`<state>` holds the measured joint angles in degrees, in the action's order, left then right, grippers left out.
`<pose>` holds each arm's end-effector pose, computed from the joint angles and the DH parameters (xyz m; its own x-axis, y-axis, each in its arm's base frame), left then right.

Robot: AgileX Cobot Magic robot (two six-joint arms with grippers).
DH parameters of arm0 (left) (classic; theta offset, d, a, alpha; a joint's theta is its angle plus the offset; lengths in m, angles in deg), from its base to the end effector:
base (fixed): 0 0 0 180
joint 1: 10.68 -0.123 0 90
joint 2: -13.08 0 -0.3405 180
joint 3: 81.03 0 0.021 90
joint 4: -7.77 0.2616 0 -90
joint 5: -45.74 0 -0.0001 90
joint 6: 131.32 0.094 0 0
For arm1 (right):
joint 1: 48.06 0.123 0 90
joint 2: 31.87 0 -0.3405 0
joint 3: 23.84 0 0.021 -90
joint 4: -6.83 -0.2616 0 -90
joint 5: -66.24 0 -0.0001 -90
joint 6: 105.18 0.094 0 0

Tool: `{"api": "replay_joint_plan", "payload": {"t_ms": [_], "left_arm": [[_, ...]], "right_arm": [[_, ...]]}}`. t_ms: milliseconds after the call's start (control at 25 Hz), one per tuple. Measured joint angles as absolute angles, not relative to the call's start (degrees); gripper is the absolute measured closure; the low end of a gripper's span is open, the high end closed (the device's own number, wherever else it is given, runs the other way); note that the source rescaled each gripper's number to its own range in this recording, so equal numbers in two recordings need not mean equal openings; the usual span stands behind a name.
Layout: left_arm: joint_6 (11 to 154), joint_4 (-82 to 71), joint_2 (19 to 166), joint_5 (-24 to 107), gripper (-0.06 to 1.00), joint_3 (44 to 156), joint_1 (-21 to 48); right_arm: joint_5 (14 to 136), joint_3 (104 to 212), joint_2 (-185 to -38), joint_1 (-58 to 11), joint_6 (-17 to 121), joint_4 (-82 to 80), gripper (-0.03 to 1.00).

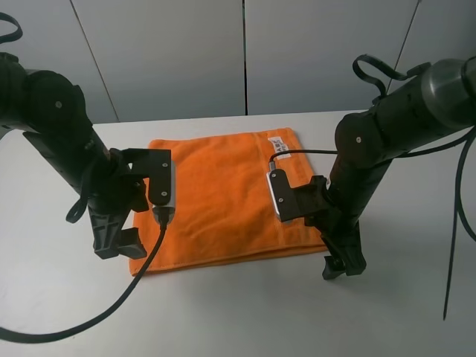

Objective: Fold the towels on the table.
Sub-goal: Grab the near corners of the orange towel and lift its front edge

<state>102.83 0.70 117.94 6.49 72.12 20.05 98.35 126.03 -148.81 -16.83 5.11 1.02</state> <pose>0.2641 -0.1655 0.2012 -0.1697 0.9718 -0.1639 0.9806 0.1831 0.0700 0.2672 0.1679 0.1245 0.1048 -0.9929 -0.0558 -0.9944 -0.1054 0.0079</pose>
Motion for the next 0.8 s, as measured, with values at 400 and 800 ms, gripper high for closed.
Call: {"api": "replay_joint_plan", "payload": {"t_ms": [400,800], "left_arm": [[93.9,5.1,117.9,9.6,-0.05,72.1,24.1],[92.3,6.4,118.3,12.7,-0.05,65.0,24.1]], "right_arm": [[98.1,126.0,-148.8,-16.8,5.1,1.0,-0.03],[98.1,126.0,-148.8,-16.8,5.2,1.0,-0.03]]}}
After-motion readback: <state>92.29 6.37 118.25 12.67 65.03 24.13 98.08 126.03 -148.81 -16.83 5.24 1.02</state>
